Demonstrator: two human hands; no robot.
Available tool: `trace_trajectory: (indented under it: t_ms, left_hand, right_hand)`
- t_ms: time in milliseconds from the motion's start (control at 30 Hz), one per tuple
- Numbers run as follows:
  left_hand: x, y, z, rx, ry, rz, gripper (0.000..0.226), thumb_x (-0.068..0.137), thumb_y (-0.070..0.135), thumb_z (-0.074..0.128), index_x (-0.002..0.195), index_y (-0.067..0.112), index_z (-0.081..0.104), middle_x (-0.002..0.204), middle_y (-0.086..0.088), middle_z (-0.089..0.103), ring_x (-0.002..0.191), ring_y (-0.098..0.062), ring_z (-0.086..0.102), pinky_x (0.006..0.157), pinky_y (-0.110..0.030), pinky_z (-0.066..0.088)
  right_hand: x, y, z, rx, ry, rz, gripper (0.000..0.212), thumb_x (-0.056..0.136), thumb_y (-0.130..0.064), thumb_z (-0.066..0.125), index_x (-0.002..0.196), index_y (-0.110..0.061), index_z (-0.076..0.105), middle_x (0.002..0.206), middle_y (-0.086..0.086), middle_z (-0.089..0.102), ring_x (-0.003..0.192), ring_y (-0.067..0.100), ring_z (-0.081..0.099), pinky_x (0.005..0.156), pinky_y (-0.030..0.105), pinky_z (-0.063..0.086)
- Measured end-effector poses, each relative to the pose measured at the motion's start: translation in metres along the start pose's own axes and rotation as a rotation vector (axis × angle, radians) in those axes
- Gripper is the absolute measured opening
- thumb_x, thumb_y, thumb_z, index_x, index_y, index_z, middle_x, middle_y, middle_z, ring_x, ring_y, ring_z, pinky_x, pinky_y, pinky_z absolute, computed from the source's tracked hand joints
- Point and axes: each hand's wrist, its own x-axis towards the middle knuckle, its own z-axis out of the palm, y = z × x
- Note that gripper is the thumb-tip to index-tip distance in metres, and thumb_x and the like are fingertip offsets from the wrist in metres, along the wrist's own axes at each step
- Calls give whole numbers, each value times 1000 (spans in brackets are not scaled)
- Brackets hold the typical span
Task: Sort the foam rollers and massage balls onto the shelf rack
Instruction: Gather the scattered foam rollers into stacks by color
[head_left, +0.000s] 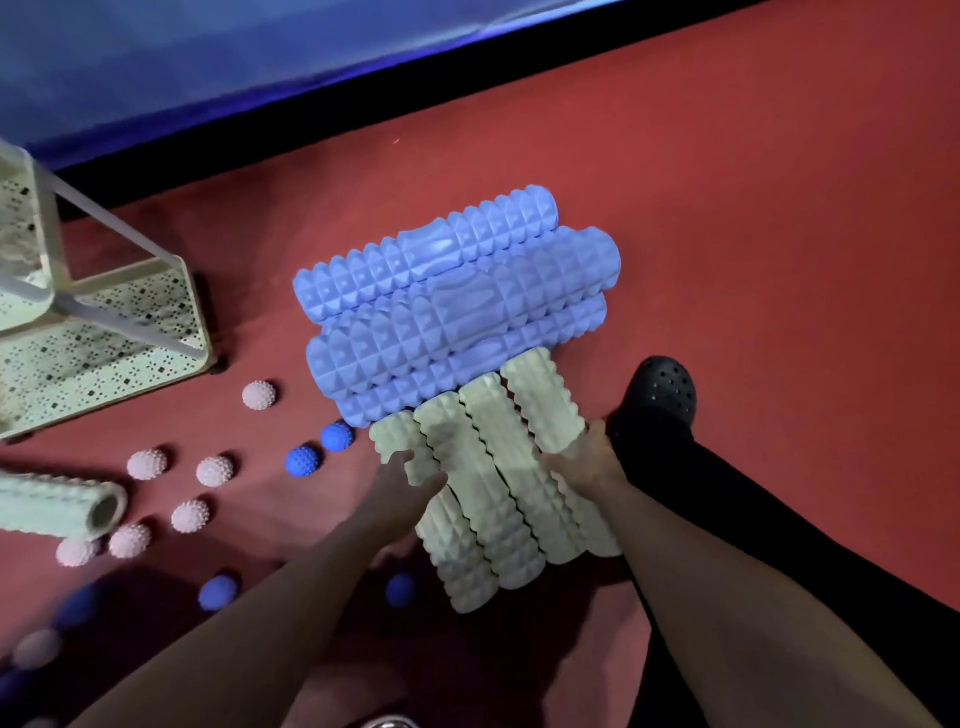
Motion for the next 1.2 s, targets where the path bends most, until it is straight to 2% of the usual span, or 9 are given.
trace_trajectory:
  t_ms: [100,233,433,567,767,833,900,1033,1200]
  left_hand:
    - [9,-1,4,-15,9,-39,78,94,44,65,154,10,29,155,-13,38,128,-26,50,98,-34,41]
    - [17,-5,13,-39,24,-71,75,93,35,67,152,6,31,145,-11,48,101,-14,48,83,-27,37]
    - [21,-12,15,-4,24,-94,77,92,38,67,153,9,31,152,-11,35,103,-14,45,85,-27,36]
    - [24,-19,15,0,27,-97,79,91,41,69,153,7,32,152,-12,33,126,-24,48,93,-30,37]
    - [19,-21,6,-3,18,-113,81,83,53,69,148,14,42,149,-3,39,123,-22,54,101,-38,46]
    - [18,-28,5,-18,9,-99,83,76,62,68,144,19,47,148,-1,46,120,-19,58,103,-42,48]
    - [6,-25,1,-2,11,-107,77,84,53,68,146,17,42,147,0,43,121,-20,53,104,-38,44]
    - [-2,-34,-9,26,45,-127,76,92,41,66,152,10,32,154,-10,35,138,-26,41,110,-42,39]
    - [-1,-54,-34,19,97,-166,83,91,45,67,155,12,27,159,-14,30,140,-30,41,110,-40,38]
  right_hand:
    - [8,6,1,-53,-34,2,87,72,-30,88,136,-7,35,131,12,55,119,33,57,98,44,48]
    - [21,11,5,-77,-51,31,90,74,-32,87,142,-5,34,137,16,52,125,34,53,102,44,46]
    - [29,11,10,-171,-61,54,95,79,-46,80,152,-17,28,148,17,39,136,37,41,110,42,38]
    - [30,12,9,-144,-52,40,93,74,-43,85,144,-9,33,140,16,45,128,36,48,104,45,44]
    - [-4,9,13,-30,67,-22,103,52,-78,71,129,-16,42,129,7,56,118,30,57,99,47,49]
    - [-22,4,23,0,51,-74,92,56,-72,76,124,-19,43,122,3,60,115,27,60,98,43,50]
    - [-38,-5,36,-49,-9,-125,81,66,-62,81,124,-19,43,120,1,61,114,25,61,97,39,50]
    - [-51,-19,62,-156,-96,-178,94,73,-57,79,146,-23,31,144,5,51,131,28,50,106,38,43]
    - [-58,-27,67,-244,-28,-129,91,77,-55,76,149,-23,30,148,7,45,134,32,45,107,41,40]
